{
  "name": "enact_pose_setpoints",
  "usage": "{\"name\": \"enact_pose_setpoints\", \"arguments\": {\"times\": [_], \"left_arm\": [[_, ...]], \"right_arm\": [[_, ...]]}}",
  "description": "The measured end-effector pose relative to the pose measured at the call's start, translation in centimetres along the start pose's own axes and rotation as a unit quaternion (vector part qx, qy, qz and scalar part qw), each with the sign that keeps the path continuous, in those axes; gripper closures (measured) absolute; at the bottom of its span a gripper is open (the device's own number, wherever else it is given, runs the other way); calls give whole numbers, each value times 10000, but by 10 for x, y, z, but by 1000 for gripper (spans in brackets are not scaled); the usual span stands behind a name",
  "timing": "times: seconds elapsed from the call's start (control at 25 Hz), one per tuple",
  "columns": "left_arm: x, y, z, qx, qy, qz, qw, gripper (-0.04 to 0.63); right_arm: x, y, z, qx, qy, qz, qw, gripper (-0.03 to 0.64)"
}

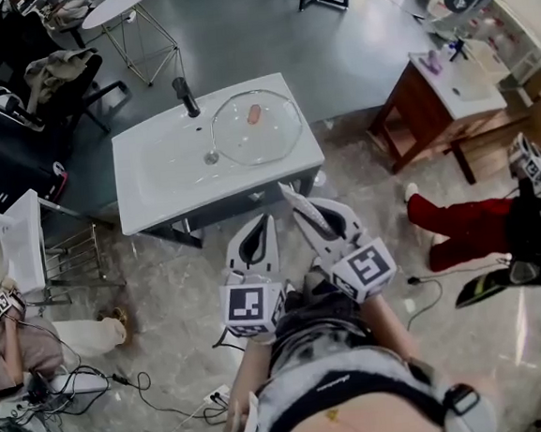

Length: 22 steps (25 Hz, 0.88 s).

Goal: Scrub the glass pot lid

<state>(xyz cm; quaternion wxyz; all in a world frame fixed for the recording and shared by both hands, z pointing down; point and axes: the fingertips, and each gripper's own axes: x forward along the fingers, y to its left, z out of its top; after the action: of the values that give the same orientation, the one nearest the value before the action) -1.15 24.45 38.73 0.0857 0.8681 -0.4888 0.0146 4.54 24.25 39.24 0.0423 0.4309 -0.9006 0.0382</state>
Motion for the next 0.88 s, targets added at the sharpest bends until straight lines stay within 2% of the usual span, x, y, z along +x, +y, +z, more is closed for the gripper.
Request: {"name": "enact_pose_setpoints", "arguments": {"times": [0.4, 0.88], "left_arm": [[9, 25, -2, -106, 2, 169, 9998, 595], [87, 55, 14, -91, 88, 234, 9996, 595]], "right_arm": [[33, 0, -3, -89, 117, 244, 9996, 534], [91, -62, 6, 60, 154, 327, 9993, 534]]}}
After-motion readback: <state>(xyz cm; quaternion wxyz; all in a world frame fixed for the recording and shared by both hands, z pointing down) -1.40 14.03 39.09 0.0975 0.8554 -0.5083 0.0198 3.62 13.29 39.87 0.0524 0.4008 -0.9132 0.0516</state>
